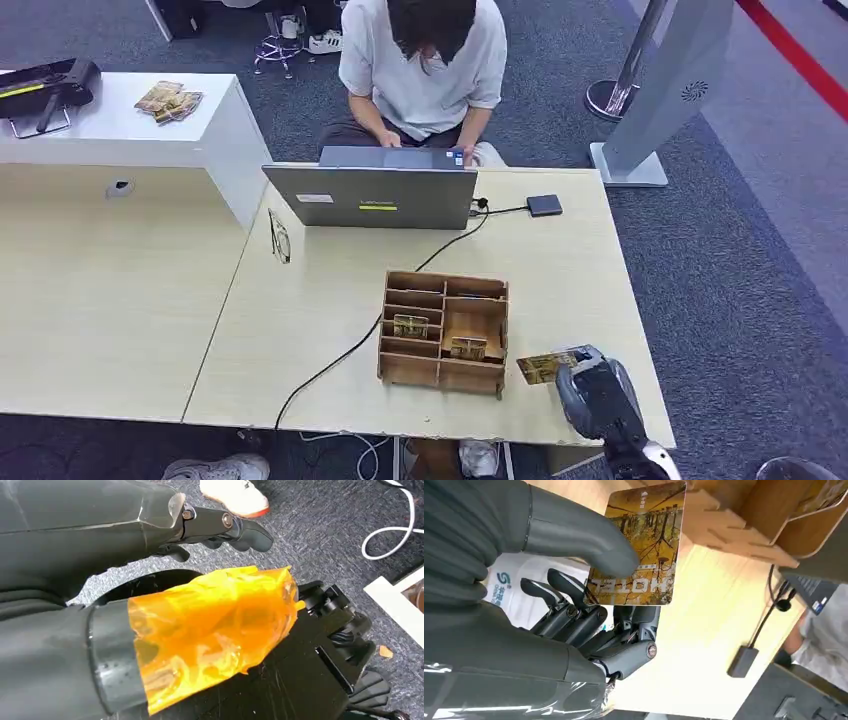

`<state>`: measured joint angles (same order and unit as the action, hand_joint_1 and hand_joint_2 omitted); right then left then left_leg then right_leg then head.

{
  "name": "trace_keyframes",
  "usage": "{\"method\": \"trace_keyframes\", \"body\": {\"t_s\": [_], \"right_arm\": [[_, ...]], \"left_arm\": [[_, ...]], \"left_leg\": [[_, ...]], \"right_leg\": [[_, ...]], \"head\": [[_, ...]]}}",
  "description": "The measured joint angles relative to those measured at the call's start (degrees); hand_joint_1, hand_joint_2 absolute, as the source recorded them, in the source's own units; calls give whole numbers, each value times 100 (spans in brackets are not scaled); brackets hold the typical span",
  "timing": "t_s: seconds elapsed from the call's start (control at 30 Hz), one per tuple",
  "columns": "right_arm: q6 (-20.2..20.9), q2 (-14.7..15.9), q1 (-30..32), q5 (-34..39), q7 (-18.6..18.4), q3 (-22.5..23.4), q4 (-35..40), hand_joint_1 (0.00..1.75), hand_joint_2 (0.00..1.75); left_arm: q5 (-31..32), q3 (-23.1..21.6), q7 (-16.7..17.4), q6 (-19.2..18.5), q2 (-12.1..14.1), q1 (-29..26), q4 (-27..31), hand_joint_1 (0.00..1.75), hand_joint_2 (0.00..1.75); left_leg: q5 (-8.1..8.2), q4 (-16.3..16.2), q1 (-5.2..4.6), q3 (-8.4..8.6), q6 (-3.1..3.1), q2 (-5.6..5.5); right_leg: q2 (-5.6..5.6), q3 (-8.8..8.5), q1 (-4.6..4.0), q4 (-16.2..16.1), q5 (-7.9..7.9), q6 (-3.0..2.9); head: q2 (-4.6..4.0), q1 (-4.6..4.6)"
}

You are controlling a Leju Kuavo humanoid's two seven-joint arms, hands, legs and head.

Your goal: Pass the card to the sensor for recognition and then transmit it.

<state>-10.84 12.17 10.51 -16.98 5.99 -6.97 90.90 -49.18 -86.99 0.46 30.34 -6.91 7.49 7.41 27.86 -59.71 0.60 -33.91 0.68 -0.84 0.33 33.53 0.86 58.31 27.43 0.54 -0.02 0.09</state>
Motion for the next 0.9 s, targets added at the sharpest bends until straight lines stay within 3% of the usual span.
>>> {"method": "trace_keyframes", "body": {"t_s": [0.9], "right_arm": [[-46,-140,35,-383,-210,568,-267,175,175]], "left_arm": [[-20,0,2,24,-4,-1,0,0,0]], "left_leg": [[0,0,0,0,0,0]], "right_leg": [[0,0,0,0,0,0]], "head": [[0,0]]}}
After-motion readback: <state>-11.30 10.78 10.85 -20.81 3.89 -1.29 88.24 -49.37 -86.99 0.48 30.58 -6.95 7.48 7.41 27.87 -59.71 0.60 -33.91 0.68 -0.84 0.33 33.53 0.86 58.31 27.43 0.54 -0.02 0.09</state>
